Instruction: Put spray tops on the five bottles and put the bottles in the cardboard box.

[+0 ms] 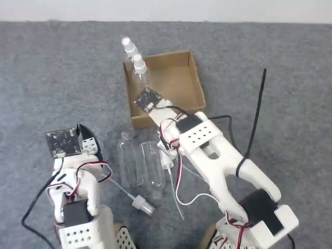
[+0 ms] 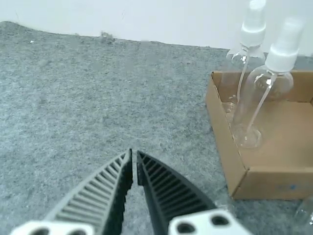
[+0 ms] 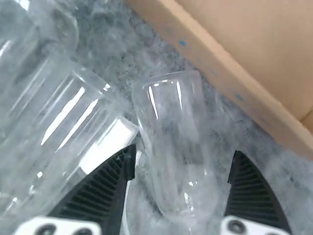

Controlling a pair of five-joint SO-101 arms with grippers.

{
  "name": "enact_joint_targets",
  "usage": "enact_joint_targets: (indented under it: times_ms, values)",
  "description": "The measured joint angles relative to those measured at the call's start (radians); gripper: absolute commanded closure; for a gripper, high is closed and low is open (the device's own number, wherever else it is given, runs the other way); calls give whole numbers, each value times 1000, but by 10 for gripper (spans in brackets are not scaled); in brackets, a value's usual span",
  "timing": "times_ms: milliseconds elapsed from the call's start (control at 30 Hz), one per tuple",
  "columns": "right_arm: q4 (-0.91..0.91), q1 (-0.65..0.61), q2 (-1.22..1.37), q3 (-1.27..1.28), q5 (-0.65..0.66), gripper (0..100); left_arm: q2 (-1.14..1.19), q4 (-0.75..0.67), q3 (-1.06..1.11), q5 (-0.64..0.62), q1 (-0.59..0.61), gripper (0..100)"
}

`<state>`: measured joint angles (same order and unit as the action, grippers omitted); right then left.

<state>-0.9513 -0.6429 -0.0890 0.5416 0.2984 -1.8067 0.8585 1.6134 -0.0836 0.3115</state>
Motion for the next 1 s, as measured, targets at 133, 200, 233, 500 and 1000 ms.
enact_joint_targets:
  times_ms: [133, 200, 233, 500, 1000]
  values:
    - [48, 0, 0, 28, 0, 745, 0, 0, 2, 0, 0, 987]
    - [55, 0, 0, 28, 3, 745, 0, 0, 2, 0, 0, 987]
    - [58, 0, 0, 28, 3, 745, 0, 0, 2, 0, 0, 987]
    - [57, -2, 126, 17, 5, 835, 0, 0, 2, 0, 0, 987]
    - [40, 5, -31, 29, 5, 992, 0, 0, 2, 0, 0, 987]
